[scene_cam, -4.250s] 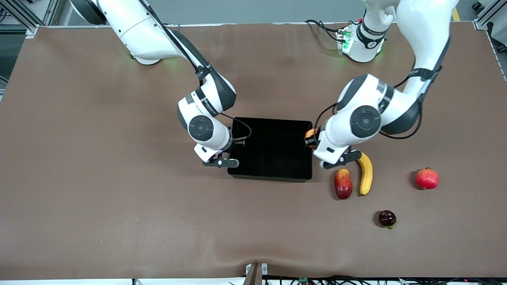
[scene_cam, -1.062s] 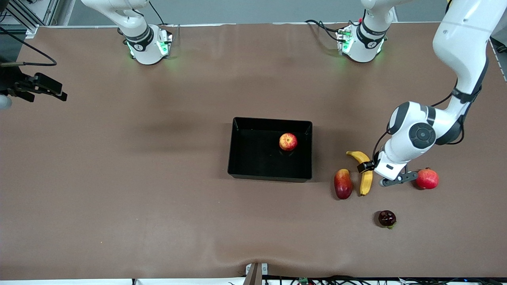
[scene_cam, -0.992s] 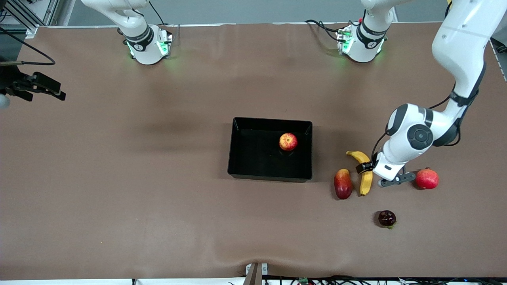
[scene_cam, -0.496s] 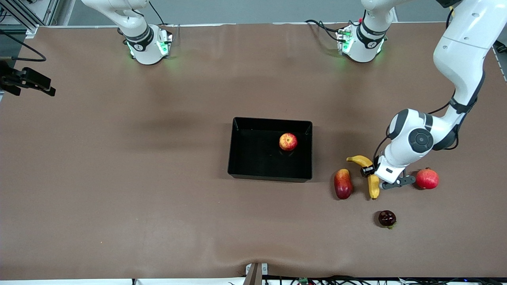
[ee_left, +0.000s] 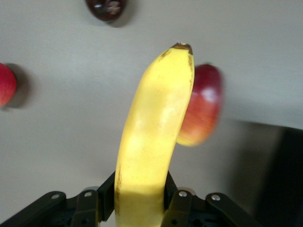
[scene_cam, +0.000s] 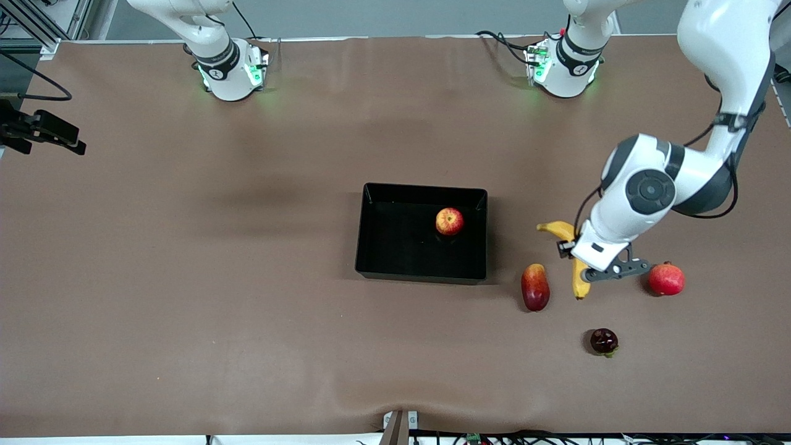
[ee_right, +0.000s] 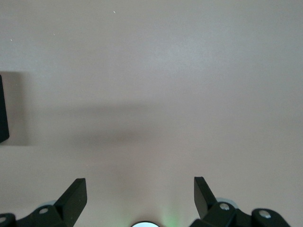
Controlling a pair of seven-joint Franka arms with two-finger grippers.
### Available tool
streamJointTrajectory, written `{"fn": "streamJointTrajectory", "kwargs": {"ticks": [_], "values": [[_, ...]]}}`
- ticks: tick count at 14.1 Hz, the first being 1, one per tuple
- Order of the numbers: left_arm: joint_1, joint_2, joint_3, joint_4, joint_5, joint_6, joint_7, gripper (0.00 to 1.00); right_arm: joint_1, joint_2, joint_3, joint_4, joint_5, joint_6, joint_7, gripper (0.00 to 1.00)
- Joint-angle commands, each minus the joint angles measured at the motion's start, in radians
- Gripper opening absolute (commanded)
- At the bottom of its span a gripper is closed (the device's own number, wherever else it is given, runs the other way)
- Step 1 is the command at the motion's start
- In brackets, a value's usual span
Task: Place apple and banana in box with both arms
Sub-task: 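Carry the banana over the black box with the left gripper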
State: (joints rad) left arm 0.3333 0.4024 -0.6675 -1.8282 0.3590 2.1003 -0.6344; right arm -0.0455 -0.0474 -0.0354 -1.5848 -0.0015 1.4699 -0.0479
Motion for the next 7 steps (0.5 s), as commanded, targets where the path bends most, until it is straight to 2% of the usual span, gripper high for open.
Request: {"fn": "streamJointTrajectory", "kwargs": {"ticks": [1,5,7], "values": [[-0.039,0.019,-0.047,0.11,-0.078,-0.083,-0.072,0.0,-0.02,0.007,0.014,0.031,0.0,-0.003,0.008,1.0],[-0.218,0.154,-0.043,0.237,-0.069,-0.082,-0.315,0.0,-0.017,0.017,0.014,0.035,0.0,-0.003,0.008,1.0],[-0.313,0.229,-0.017,0.297,-0.068,-0.065,-0.419,0.0,-0.017,0.017,0.014,0.034,0.0,-0.003,0.008,1.0]]}}
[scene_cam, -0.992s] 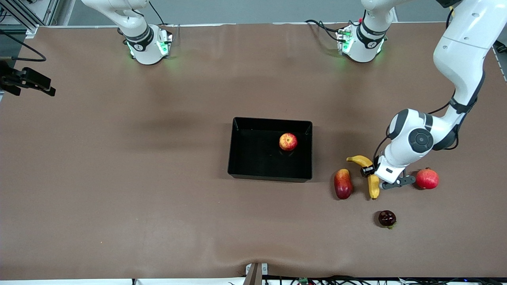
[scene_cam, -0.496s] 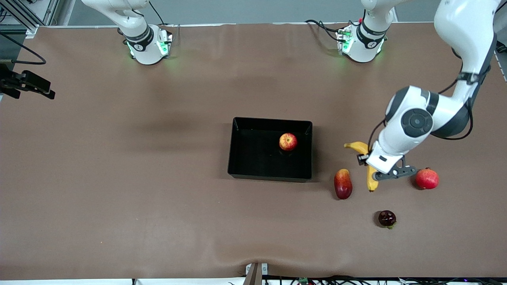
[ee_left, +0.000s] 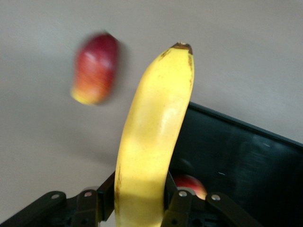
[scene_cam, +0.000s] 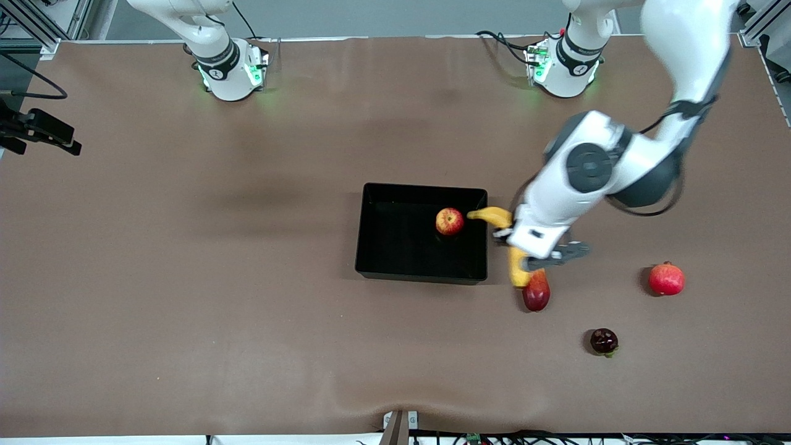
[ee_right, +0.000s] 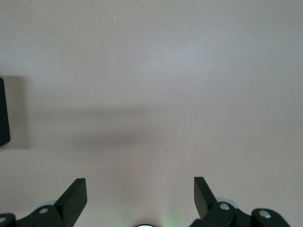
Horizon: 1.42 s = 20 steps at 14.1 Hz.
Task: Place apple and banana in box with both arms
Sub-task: 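Carry the banana over the black box with the left gripper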
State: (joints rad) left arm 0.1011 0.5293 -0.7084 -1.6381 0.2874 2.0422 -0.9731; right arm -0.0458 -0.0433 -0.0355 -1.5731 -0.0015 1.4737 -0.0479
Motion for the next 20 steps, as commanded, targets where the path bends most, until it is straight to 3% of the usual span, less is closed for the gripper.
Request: {"fn": "streamJointTrajectory", "kwargs": {"ticks": [1,6,10,12,16,18,19,20], "values": [[-0.142,0.132,0.049,0.142,0.022,-0.005,-0.125,0.0,-0.016,0.013,0.014,0.022,0.0,-0.007,0.008,1.0],[-0.411,0.221,0.239,0.211,0.038,0.052,-0.291,0.0,-0.014,0.013,0.014,0.024,0.0,-0.007,0.008,1.0],[-0.469,0.279,0.259,0.216,0.036,0.163,-0.3,0.0,-0.014,0.013,0.014,0.024,0.0,-0.007,0.008,1.0],[-0.506,0.339,0.276,0.263,0.039,0.216,-0.326,0.0,-0.014,0.013,0.014,0.022,-0.002,-0.007,0.007,1.0],[-0.658,0.408,0.429,0.351,0.033,0.239,-0.337,0.0,-0.02,0.023,0.014,0.024,-0.005,-0.006,0.005,1.0],[-0.661,0.429,0.432,0.35,0.03,0.292,-0.341,0.0,-0.025,0.028,0.014,0.024,-0.015,-0.006,0.005,1.0],[-0.661,0.434,0.432,0.35,0.03,0.297,-0.34,0.26,-0.028,0.031,0.014,0.024,-0.017,-0.006,0.005,1.0],[-0.66,0.428,0.435,0.347,0.042,0.297,-0.322,0.99,-0.029,0.036,0.012,0.025,-0.018,0.003,0.005,1.0]]}}
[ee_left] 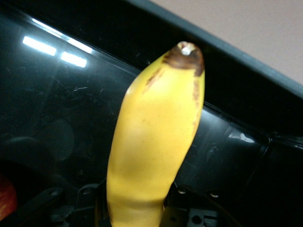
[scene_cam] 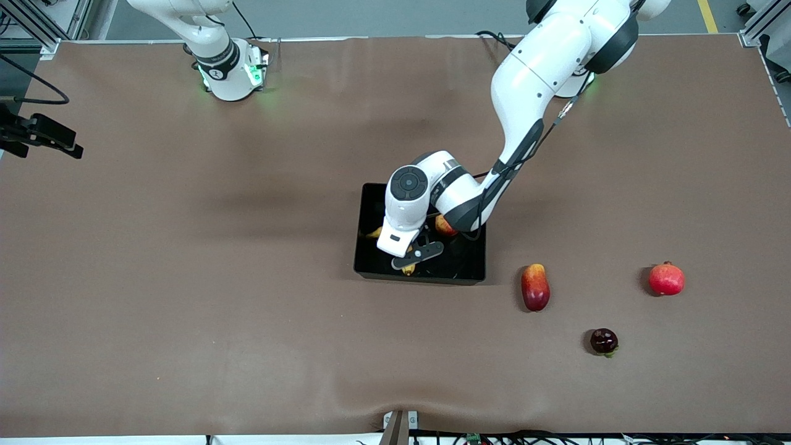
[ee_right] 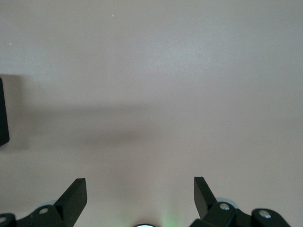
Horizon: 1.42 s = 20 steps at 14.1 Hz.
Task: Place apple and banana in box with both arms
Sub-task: 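Lower the banana into the box and open the left gripper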
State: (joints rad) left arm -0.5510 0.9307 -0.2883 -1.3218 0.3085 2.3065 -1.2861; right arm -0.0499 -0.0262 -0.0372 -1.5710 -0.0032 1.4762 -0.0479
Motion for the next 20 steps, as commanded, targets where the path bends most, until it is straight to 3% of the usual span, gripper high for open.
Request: {"fn": "streamJointTrajectory", "kwargs": {"ticks": [1,3,5,10,14,17,20], "values": [[0.002,0.017,0.015,0.03,0.015,0.033,0.001,1.0,-0.025,0.02,0.014,0.023,-0.017,0.022,0.005,1.0],[0.011,-0.036,0.015,0.03,0.014,0.013,0.001,1.0,-0.027,0.025,0.013,0.023,-0.017,0.045,0.005,1.0],[0.093,-0.134,-0.001,0.024,0.012,-0.085,0.023,1.0,-0.025,0.025,0.013,0.026,-0.017,0.046,0.005,1.0],[0.438,-0.378,-0.207,0.023,-0.109,-0.374,0.302,1.0,-0.015,0.025,0.014,0.031,0.002,0.049,0.007,1.0],[0.601,-0.548,-0.219,0.023,-0.112,-0.634,0.575,1.0,-0.01,0.017,0.02,0.052,0.018,0.003,0.008,1.0],[0.637,-0.659,-0.215,0.016,-0.106,-0.77,0.659,1.0,0.016,0.016,0.025,0.071,0.032,-0.112,0.007,1.0],[0.695,-0.742,-0.218,0.013,-0.115,-0.854,0.741,1.0,0.042,0.017,0.022,0.081,0.032,-0.128,0.008,1.0]]}}
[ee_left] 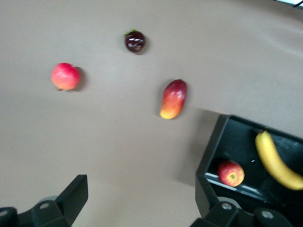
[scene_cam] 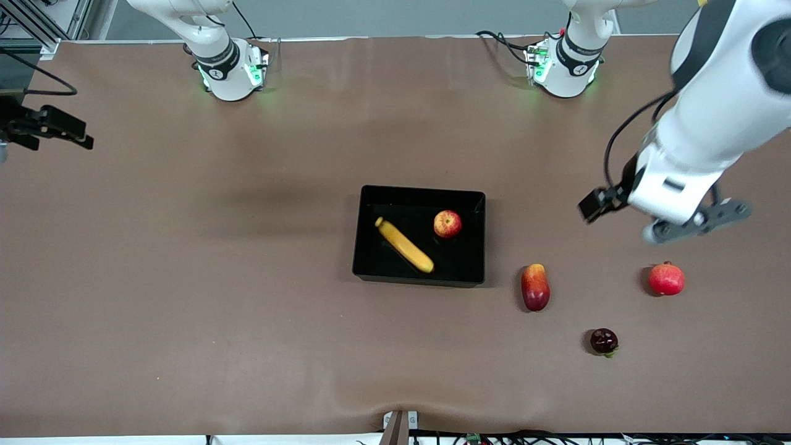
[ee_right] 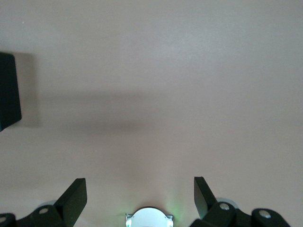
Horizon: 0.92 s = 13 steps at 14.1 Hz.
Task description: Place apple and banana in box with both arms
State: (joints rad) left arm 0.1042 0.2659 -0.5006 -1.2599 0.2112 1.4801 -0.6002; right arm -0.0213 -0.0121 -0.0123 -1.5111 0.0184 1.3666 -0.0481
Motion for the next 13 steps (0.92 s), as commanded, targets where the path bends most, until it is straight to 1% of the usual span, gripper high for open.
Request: {"fn": "streamJointTrajectory", "kwargs": {"ticks": [1,3,6,7,8,9,10,12,13], "values": [[0.054,-0.092,-0.004,-0.049,-0.018,-0.038,0.075,1.0,0.012,0.003,-0.005,0.022,0.011,-0.012,0.008,1.0],[0.112,-0.114,-0.01,-0.05,-0.027,-0.041,0.158,1.0,0.005,0.009,-0.006,0.025,0.009,-0.006,0.007,1.0],[0.153,-0.148,-0.007,-0.067,-0.061,-0.078,0.252,1.0,0.001,0.011,-0.008,0.029,0.008,0.02,0.007,1.0],[0.157,-0.174,-0.001,-0.099,-0.062,-0.081,0.275,1.0,0.001,0.011,-0.009,0.029,0.008,0.028,0.007,1.0],[0.15,-0.207,0.02,-0.134,-0.064,-0.072,0.293,1.0,0.001,0.011,-0.009,0.029,0.009,0.028,0.007,1.0],[0.131,-0.239,0.068,-0.169,-0.067,-0.057,0.312,1.0,0.001,0.011,-0.009,0.029,0.009,0.028,0.007,1.0],[0.089,-0.266,0.121,-0.202,-0.091,-0.041,0.35,1.0,0.001,0.011,-0.009,0.029,0.011,0.028,0.007,1.0],[-0.01,-0.339,0.265,-0.294,-0.157,0.009,0.378,1.0,0.001,0.014,-0.009,0.029,0.011,0.028,0.007,1.0],[-0.061,-0.367,0.319,-0.334,-0.164,0.029,0.378,1.0,0.004,0.014,-0.009,0.029,0.011,0.029,0.007,1.0]]}}
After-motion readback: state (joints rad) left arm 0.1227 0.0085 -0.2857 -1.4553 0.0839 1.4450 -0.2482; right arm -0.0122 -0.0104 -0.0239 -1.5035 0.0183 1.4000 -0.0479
